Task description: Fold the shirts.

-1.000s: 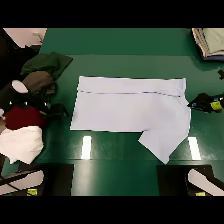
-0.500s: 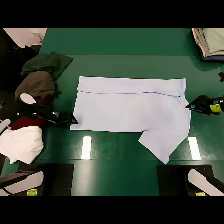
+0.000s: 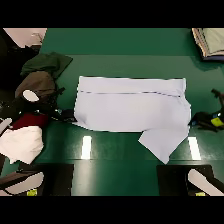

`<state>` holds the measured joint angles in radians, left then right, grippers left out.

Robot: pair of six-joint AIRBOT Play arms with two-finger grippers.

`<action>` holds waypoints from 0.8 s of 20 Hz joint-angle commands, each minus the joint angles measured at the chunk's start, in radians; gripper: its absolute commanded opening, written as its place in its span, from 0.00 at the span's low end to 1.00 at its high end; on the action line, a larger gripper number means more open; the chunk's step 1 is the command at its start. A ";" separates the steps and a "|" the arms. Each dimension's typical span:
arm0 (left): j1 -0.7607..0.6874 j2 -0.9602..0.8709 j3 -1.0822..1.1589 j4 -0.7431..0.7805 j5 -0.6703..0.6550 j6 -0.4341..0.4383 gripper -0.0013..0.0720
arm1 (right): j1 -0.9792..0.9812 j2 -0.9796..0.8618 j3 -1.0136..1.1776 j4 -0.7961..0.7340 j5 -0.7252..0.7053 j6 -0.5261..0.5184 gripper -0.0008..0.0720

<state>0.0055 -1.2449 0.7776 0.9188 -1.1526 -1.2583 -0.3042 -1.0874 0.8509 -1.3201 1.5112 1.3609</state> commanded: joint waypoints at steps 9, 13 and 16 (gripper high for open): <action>-0.002 0.014 0.036 -0.011 0.011 0.002 0.05 | -0.065 0.000 -0.337 0.178 -0.126 0.015 0.63; -0.002 0.014 0.036 -0.011 0.012 0.002 0.05 | -0.065 0.000 -0.362 0.177 -0.132 0.000 0.27; -0.002 0.014 0.036 -0.010 0.003 0.002 0.05 | -0.065 0.000 -0.359 0.177 -0.126 -0.023 0.03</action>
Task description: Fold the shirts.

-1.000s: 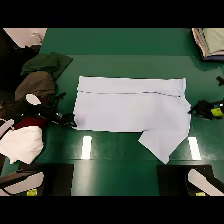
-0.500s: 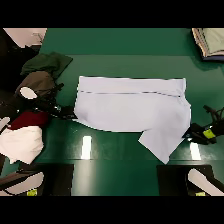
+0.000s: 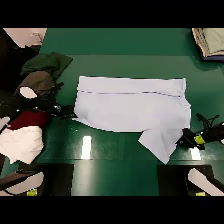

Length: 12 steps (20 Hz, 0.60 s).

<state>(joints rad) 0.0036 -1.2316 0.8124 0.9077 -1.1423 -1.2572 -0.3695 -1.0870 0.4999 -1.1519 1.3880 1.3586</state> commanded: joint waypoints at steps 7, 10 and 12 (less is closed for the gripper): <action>0.000 0.122 -0.039 0.128 -0.119 -0.003 0.05 | 0.000 0.253 -0.008 -0.162 0.148 -0.025 0.03; 0.000 0.252 -0.156 0.150 -0.146 -0.032 0.05 | 0.000 0.394 -0.008 -0.158 0.174 -0.024 0.03; 0.000 0.312 -0.197 0.136 -0.169 -0.060 0.05 | 0.000 0.457 0.000 -0.095 0.155 -0.020 0.03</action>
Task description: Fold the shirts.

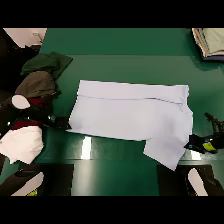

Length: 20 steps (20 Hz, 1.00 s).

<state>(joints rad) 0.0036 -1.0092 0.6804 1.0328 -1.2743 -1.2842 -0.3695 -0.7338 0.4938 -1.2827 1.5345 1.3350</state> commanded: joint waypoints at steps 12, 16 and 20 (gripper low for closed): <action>0.000 -0.191 0.294 -0.074 0.265 -0.051 0.05 | 0.230 -0.238 0.481 0.127 -0.244 0.029 0.03; 0.000 -0.375 0.428 -0.077 0.348 -0.052 0.05 | 0.314 -0.455 0.645 0.105 -0.334 0.056 0.03; 0.000 -0.485 0.515 -0.105 0.412 -0.052 0.05 | 0.326 -0.636 0.792 0.105 -0.342 0.072 0.03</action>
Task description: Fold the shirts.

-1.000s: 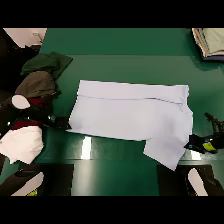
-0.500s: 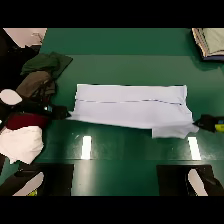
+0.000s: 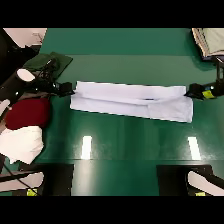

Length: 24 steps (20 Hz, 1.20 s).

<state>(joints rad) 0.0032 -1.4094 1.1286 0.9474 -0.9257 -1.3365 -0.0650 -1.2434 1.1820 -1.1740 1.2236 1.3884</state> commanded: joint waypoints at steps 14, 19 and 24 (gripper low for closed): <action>0.001 -0.130 0.248 -0.178 0.028 0.061 0.33 | -0.135 -0.348 0.336 0.256 0.115 -0.043 0.68; -0.060 -0.130 0.247 -0.162 -0.095 0.089 0.05 | -0.303 -0.302 0.129 0.258 0.124 -0.126 0.98; -0.153 -0.130 0.246 -0.158 -0.114 0.087 0.05 | -0.353 -0.417 0.093 0.260 0.185 -0.233 0.98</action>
<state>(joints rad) -0.1059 -1.5391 1.3731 0.7856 -1.0092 -1.2533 -0.3901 -1.6073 1.2964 -0.9188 1.3617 1.2255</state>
